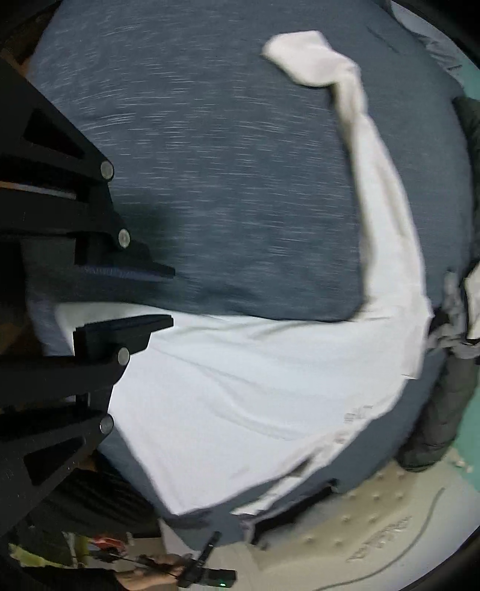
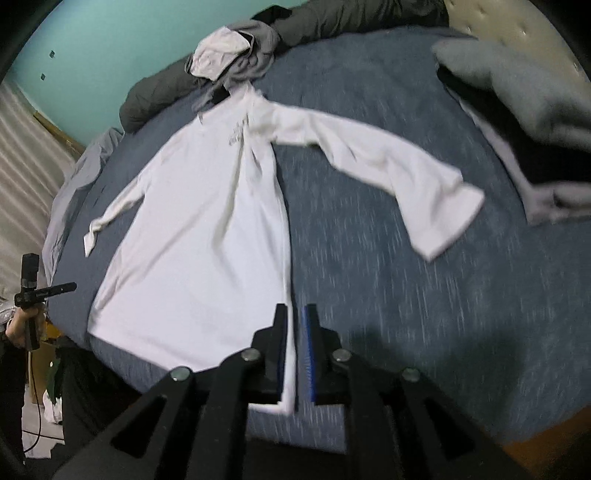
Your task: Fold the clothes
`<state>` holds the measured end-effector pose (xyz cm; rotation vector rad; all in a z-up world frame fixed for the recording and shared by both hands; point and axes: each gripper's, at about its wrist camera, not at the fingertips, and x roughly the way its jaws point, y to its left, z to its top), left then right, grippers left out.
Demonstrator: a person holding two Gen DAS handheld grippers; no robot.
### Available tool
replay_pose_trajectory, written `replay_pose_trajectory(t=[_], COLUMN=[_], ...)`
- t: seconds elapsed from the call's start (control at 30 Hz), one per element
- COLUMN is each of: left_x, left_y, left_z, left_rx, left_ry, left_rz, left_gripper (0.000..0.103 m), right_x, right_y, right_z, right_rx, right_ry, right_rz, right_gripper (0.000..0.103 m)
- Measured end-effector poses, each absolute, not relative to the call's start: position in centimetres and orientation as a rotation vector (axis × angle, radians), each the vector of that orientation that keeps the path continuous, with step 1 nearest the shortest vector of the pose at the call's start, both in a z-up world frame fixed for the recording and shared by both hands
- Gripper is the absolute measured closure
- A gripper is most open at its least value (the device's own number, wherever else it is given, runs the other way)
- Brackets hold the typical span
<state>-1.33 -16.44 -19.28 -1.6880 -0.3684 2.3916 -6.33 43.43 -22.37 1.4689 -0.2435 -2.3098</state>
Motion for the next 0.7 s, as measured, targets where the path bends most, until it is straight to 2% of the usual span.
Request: replay_pose_trajectory(t=[0.07, 0.1, 0.23, 0.37, 0.43, 0.6, 0.67, 0.7], left_x=[-3.9, -4.6, -9.3, -14.5, -17.7, -25.1, -28.0, -29.3], left_y=[-16.1, -15.8, -14.7, -14.2, -14.0, -14.1, -14.3, -14.5], left_z=[-18.8, -18.6, -18.0, -17.6, -18.1, -19.2, -19.9, -20.3], left_rx=[-1.641, -1.626, -1.584, -1.560, -1.572, -1.571, -1.579, -1.581], left_ry=[-0.384, -0.389, -0.393, -0.379, -0.353, -0.291, -0.272, -0.267], left_rz=[2.422, 2.430, 2.448, 2.454, 2.452, 2.459, 2.463, 2.466], left_gripper=[0.077, 0.077, 0.068, 0.067, 0.062, 0.062, 0.062, 0.062], right_x=[-7.8, -8.6, -12.2, -17.2, -19.5, -27.9, -31.1, -32.6], right_y=[42.8, 42.4, 40.4, 38.0, 36.9, 32.8, 31.2, 30.5], right_z=[-22.0, -21.8, -21.5, -21.0, -20.8, -20.7, -21.0, -21.2], right_rx=[1.444, 1.432, 1.408, 1.384, 1.372, 1.345, 1.364, 1.375], right_ry=[-0.253, -0.258, -0.283, -0.295, -0.283, -0.234, -0.206, -0.193], right_rz=[-2.315, -2.317, -2.308, -2.299, -2.301, -2.305, -2.294, -2.284], right_gripper=[0.080, 0.078, 0.075, 0.071, 0.071, 0.070, 0.059, 0.059])
